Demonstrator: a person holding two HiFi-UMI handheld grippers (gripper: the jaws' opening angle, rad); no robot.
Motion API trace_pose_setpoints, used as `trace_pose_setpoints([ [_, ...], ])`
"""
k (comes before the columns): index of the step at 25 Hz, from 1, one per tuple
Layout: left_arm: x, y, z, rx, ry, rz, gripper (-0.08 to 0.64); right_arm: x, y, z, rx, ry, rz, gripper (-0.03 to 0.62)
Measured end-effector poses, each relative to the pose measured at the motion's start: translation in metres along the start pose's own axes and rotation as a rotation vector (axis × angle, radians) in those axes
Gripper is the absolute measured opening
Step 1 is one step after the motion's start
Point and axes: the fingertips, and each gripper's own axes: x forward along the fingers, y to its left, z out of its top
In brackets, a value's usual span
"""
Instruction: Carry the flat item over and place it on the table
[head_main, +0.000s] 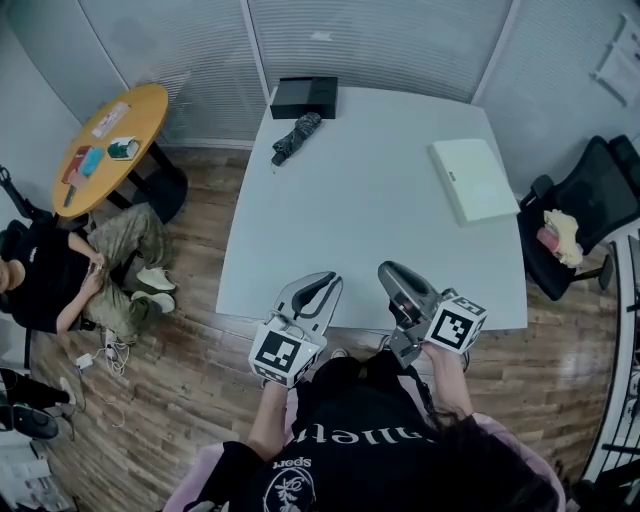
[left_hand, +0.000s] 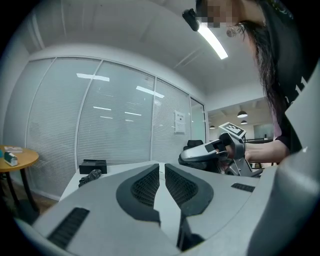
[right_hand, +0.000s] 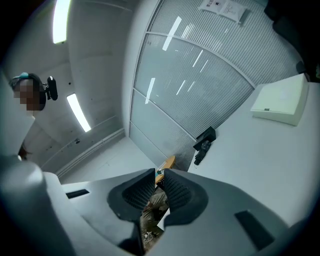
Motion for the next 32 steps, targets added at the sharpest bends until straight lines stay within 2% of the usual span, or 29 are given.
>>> trace_pose_setpoints([
  [9, 0.005, -0.019, -0.002, -0.013, 0.0, -0.036, 0.052, -0.015, 0.004, -0.006, -0.045, 0.005, -0.031, 0.052],
  [17, 0.016, -0.06, 0.009, -0.01, -0.011, -0.042, 0.052, -0.054, 0.005, 0.003, -0.052, -0.001, -0.026, 0.049],
  [32, -0.004, -0.199, 0.0, -0.004, 0.024, 0.021, 0.052, -0.188, 0.022, -0.016, -0.055, 0.018, 0.061, 0.043],
])
